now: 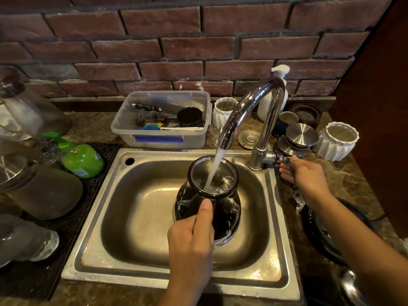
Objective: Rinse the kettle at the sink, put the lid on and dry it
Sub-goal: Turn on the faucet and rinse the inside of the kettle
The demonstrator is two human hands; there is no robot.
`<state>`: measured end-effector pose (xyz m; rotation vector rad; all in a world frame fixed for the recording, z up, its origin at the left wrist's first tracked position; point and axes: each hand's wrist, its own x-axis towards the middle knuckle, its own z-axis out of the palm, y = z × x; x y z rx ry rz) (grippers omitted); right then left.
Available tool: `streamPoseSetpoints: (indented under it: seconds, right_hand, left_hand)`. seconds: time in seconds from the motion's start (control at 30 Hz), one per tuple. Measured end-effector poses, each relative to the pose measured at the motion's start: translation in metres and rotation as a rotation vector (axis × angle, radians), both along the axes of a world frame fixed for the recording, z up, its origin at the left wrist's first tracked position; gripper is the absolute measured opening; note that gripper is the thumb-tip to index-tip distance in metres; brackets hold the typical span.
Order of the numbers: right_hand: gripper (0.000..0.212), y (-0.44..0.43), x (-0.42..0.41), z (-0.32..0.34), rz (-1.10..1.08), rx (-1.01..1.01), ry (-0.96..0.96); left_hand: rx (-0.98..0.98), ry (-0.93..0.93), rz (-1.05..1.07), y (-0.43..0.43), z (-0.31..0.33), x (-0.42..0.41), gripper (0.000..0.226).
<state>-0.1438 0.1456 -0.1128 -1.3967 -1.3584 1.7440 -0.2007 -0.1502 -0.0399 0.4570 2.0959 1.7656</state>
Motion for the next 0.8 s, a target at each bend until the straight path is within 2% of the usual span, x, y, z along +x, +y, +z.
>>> streamPoseSetpoints:
  seconds: [0.23, 0.37, 0.47, 0.6, 0.8]
  right_hand:
    - [0.033, -0.007, -0.005, -0.002, -0.067, 0.029, -0.016]
    - [0.019, -0.013, -0.009, -0.004, -0.081, 0.102, -0.085]
    - [0.034, -0.019, -0.012, -0.003, -0.093, 0.166, -0.185]
    - [0.032, -0.029, -0.021, 0.001, -0.122, 0.234, -0.33]
    - [0.03, -0.034, -0.02, 0.007, -0.118, 0.216, -0.325]
  left_hand:
    - [0.013, 0.016, -0.017, -0.001, -0.003, -0.005, 0.06]
    - [-0.022, 0.017, -0.064, -0.002, -0.003, -0.007, 0.059]
    - [-0.008, -0.012, -0.032, -0.002, -0.003, -0.009, 0.059]
    - [0.006, -0.008, -0.083, -0.003, -0.002, -0.009, 0.061]
    - [0.017, -0.021, -0.091, -0.007, 0.004, -0.006, 0.063]
